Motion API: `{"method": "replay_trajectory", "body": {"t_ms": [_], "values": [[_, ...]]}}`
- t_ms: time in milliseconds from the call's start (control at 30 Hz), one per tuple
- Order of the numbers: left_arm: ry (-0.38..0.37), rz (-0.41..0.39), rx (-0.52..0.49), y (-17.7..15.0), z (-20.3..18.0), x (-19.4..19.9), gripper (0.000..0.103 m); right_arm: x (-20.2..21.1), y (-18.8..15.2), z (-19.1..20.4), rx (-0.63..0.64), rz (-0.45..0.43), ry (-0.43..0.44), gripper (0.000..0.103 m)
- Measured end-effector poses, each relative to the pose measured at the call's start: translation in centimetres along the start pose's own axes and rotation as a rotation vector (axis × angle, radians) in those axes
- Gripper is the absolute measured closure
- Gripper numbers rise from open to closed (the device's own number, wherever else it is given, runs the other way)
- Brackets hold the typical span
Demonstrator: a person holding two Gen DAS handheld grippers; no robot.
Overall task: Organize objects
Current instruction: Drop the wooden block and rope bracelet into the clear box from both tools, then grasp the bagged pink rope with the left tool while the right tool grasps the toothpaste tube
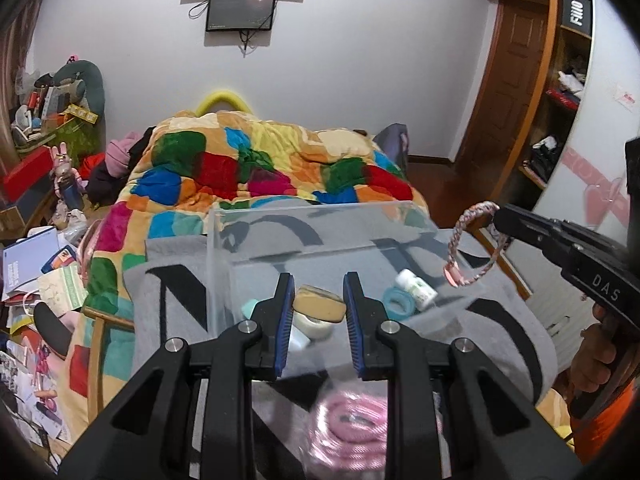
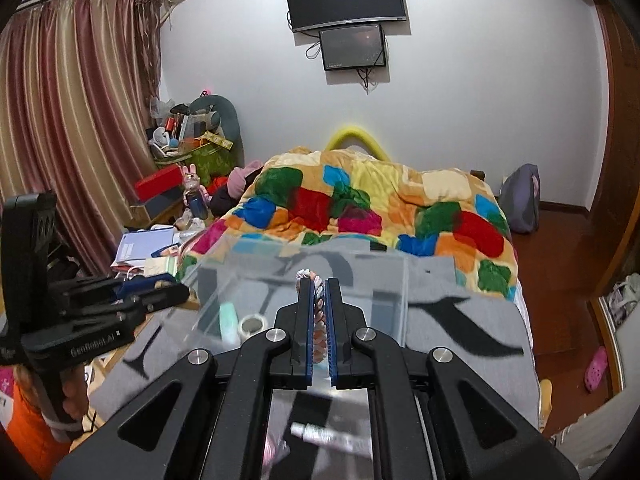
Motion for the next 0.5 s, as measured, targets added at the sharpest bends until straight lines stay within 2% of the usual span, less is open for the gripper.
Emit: {"method": "replay_trajectory", "body": {"t_ms": [133, 300, 433, 500], "values": [[0.022, 0.029, 0.007, -0.5, 0.7, -1.8, 0.079, -2.8, -0.9, 0.5, 0.0, 0.054, 0.013, 0.098], [0.019, 0.085, 0.04, -1.7, 1.7, -3.8, 0.079, -5.8, -4.0, 1.0, -0.017, 0.164, 0.054, 0.098], [0.025, 0.125, 0.047, -2.9, 2.1, -4.5, 0.079, -6.7, -6.3, 0.6, 0.002, 0.245, 0.05, 0.098], [0.016, 0.126, 0.043, -3.0, 1.9, -4.1, 0.074, -6.5, -6.9, 0.4, 0.014, 0.265, 0.052, 0.097]]}}
Point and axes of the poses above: each gripper's, at about its wrist camera, not at the fingertips, and x roughly against the way its jaws point, z to its left, y to its top, the point moved 5 cm from there along -x, roughly the way its jaws point, and after that the axes turned 15 degrees about -z, right-handed, at the moved point
